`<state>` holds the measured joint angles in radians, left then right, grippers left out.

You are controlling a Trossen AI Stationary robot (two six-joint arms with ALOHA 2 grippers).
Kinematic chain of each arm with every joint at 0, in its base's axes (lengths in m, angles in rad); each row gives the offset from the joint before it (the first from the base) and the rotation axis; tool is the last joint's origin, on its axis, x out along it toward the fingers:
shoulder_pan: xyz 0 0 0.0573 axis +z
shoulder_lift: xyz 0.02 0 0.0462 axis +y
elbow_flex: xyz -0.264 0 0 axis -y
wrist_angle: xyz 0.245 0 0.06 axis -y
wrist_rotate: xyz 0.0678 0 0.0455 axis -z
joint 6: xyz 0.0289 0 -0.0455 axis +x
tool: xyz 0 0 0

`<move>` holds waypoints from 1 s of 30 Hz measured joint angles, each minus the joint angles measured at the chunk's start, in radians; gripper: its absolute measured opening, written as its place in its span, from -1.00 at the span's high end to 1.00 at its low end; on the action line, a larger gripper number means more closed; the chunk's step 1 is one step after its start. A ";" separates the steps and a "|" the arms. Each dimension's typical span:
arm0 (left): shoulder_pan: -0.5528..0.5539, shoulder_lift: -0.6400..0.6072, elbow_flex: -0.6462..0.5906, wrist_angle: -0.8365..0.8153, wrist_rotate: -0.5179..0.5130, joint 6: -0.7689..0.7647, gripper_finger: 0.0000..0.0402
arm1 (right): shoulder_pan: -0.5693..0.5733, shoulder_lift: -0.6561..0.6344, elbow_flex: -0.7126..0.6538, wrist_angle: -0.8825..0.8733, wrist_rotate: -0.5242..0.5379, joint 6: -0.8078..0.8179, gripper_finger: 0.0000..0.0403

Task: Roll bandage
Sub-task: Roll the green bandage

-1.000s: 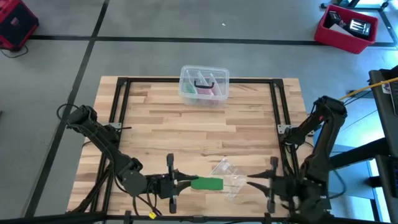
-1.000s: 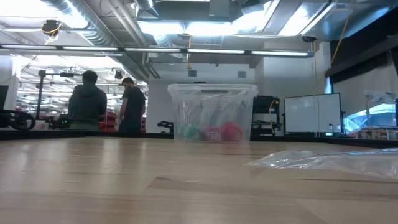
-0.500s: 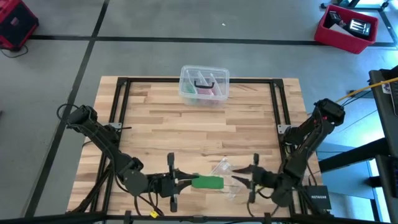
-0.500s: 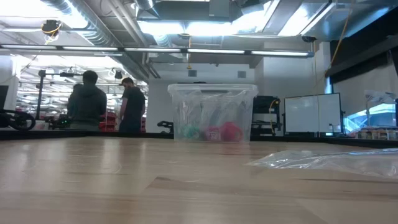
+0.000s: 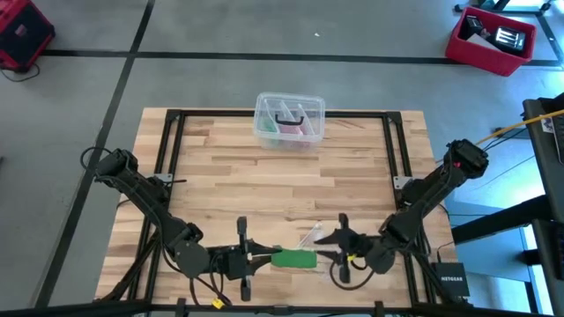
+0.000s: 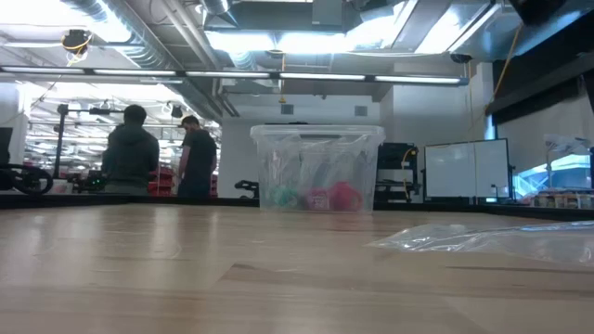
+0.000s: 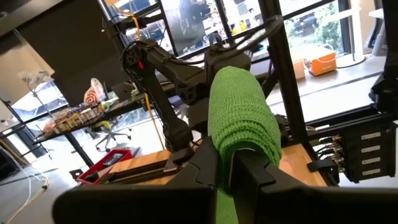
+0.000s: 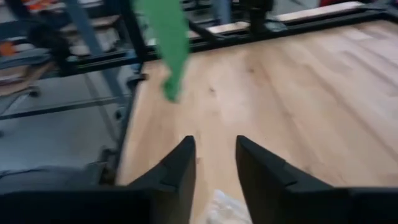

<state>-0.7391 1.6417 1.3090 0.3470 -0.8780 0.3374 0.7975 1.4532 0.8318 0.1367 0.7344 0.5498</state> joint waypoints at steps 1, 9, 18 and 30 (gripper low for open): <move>0.000 0.000 0.000 0.000 0.000 0.000 0.94 | 0.000 0.000 0.000 0.016 -0.017 -0.011 0.39; 0.000 0.000 0.000 -0.002 0.004 -0.023 0.96 | 0.000 0.074 0.000 0.130 -0.001 -0.171 -0.09; 0.000 0.000 0.000 -0.011 0.004 -0.030 0.95 | 0.000 0.134 0.000 0.342 0.037 -0.295 -0.01; 0.001 0.000 0.000 -0.024 0.003 -0.043 0.94 | -0.022 0.134 0.000 0.447 -0.011 -0.259 0.10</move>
<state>-0.7384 1.6417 1.3087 0.3233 -0.8745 0.2947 0.7758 1.5871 0.8322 0.5835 0.7237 0.2906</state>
